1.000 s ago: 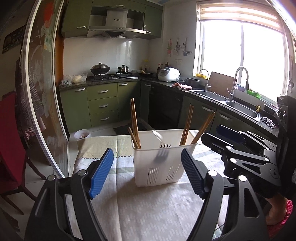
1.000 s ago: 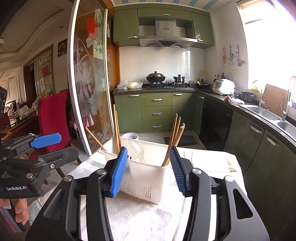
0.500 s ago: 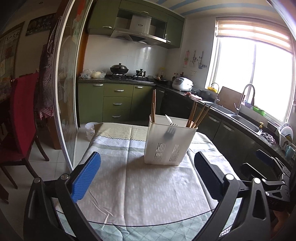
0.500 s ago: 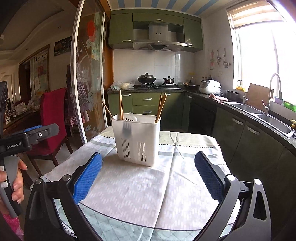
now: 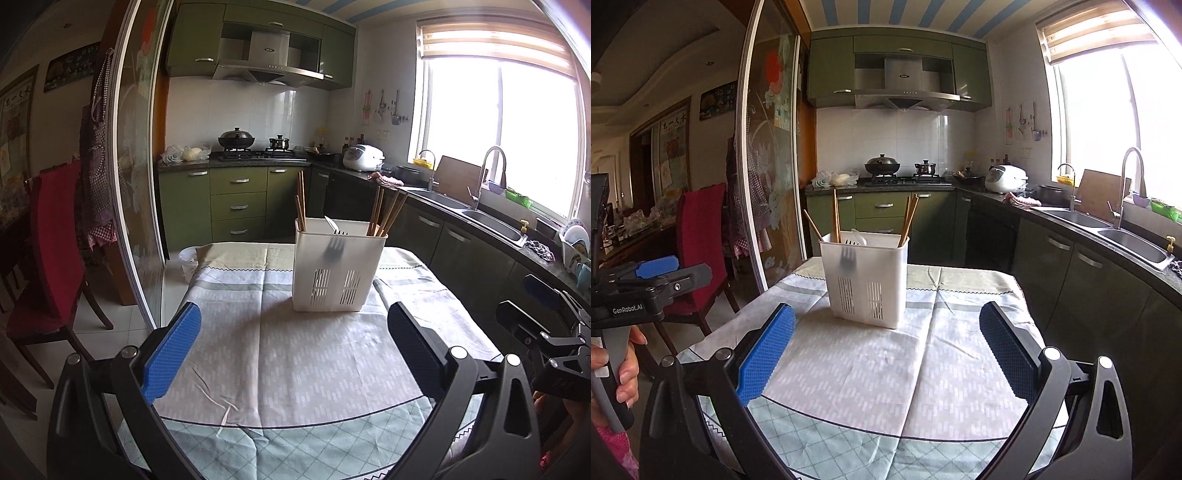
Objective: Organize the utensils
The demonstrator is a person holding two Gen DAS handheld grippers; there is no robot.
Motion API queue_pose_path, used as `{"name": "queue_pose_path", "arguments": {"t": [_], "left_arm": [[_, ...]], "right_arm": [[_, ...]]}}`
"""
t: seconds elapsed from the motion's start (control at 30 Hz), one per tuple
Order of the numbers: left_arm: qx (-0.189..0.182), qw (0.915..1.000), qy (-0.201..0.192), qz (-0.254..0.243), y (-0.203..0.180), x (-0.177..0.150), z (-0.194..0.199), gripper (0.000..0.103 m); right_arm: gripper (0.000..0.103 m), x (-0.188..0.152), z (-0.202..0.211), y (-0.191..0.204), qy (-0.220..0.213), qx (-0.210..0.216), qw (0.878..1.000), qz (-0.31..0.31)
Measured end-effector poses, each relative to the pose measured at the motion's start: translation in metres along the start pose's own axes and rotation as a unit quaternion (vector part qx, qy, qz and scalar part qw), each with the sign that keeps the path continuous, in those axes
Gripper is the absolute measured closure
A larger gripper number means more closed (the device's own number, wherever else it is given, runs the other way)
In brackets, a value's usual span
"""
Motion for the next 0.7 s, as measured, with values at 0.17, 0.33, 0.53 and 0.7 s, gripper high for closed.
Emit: {"name": "queue_pose_path", "arguments": {"t": [0.17,0.33,0.53,0.7], "left_arm": [[0.001,1.0000,0.001,-0.004,0.0004,0.0001,-0.0012,0.007],[-0.002,1.0000,0.005,-0.003,0.0001,0.0011,-0.0036,0.007],[-0.003,1.0000,0.003,-0.005,-0.0016,0.0005,-0.0037,0.007],[-0.005,1.0000,0.003,-0.003,-0.0036,-0.0003,-0.0033,0.007]], "right_arm": [[0.005,0.0019,0.0015,0.0020,0.000,0.001,1.000,0.001],[0.005,0.0030,-0.0022,0.0051,0.004,0.003,1.000,0.002],[0.005,0.0038,-0.0026,0.0053,0.003,0.003,1.000,0.002],[0.005,0.0041,-0.0027,0.0047,0.003,0.003,1.000,0.002]]}}
Point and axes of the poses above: each gripper's, at about its wrist camera, not at the fingertips, and z roughly against the way its jaws point, y to its left, x to its top, the point moved 7 cm from there along -z, roughly the way its jaws point, and after that the axes turned 2 degrees about -y, right-handed, at the moved point
